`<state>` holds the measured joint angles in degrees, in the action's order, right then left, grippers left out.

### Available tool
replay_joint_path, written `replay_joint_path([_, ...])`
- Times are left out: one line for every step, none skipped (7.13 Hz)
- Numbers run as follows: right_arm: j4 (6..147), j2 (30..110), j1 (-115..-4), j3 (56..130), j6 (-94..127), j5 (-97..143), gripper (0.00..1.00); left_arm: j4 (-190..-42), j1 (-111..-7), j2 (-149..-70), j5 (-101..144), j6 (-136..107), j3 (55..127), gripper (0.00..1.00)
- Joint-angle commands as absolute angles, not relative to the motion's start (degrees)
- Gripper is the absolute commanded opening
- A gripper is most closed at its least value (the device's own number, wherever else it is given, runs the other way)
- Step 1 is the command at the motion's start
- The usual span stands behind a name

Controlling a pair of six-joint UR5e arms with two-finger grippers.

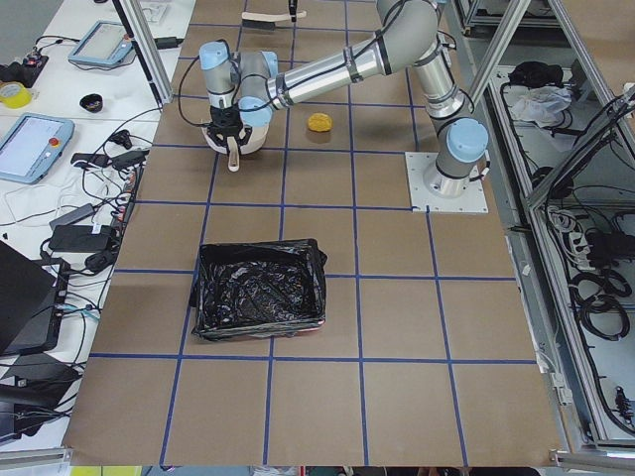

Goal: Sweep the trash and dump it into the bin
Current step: 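Lift the brush with the right gripper while the left gripper holds the dustpan, then sweep the sponge and croissant into the dustpan with the right-held brush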

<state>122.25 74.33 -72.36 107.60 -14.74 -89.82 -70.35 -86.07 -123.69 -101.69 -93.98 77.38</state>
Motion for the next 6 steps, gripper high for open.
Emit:
replay_joint_path([120.3, 75.2, -81.1, 105.6, -2.3, -89.6, 0.00, -77.8, -89.6, -124.0, -105.1, -98.2, 75.8, 0.00])
replay_joint_path([120.4, 75.2, -85.7, 105.5, 7.0, -89.6, 0.00, -78.0, -90.9, -125.2, -105.8, -101.6, 76.3, 0.00])
replay_joint_path([121.8, 75.2, -88.8, 105.1, 9.6, -89.0, 0.00, -78.0, -92.5, -126.4, -108.0, -101.9, 76.2, 0.00])
replay_joint_path([121.3, 75.1, -91.5, 104.4, 11.0, -88.7, 0.00, -78.3, -93.3, -126.6, -108.8, -102.0, 75.9, 0.00])
replay_joint_path([120.2, 74.8, -95.5, 104.4, 13.7, -86.2, 0.00, -79.3, -94.6, -126.6, -108.9, -102.0, 75.8, 0.00])
replay_joint_path([118.5, 74.4, -97.2, 104.2, 15.6, -80.5, 0.00, -79.5, -95.8, -126.5, -109.9, -102.0, 75.6, 0.00])
